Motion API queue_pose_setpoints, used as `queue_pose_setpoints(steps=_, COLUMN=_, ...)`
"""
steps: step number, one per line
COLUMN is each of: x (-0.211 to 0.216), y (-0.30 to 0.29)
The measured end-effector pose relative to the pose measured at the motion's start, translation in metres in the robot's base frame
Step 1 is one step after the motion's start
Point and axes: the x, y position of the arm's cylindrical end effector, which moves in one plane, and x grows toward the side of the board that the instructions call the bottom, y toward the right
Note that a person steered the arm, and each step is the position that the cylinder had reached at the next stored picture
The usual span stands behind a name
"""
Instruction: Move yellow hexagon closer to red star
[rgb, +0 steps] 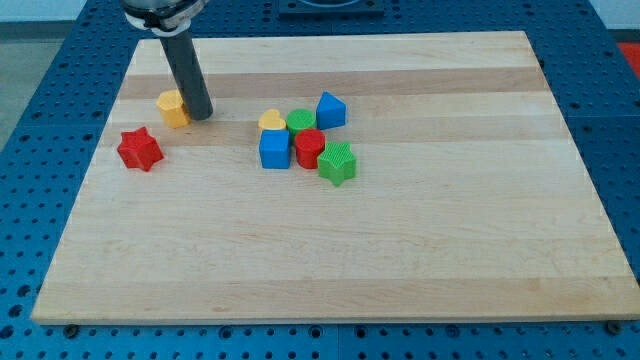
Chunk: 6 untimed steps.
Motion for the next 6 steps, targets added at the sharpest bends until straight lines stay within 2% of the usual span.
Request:
queue_pose_setpoints(steps=2, x=-0.032, y=-0.015)
queue_pose_setpoints(steps=3, x=-0.032, y=-0.035)
queue_pose_setpoints(steps=6, x=-0.002, y=-0.044)
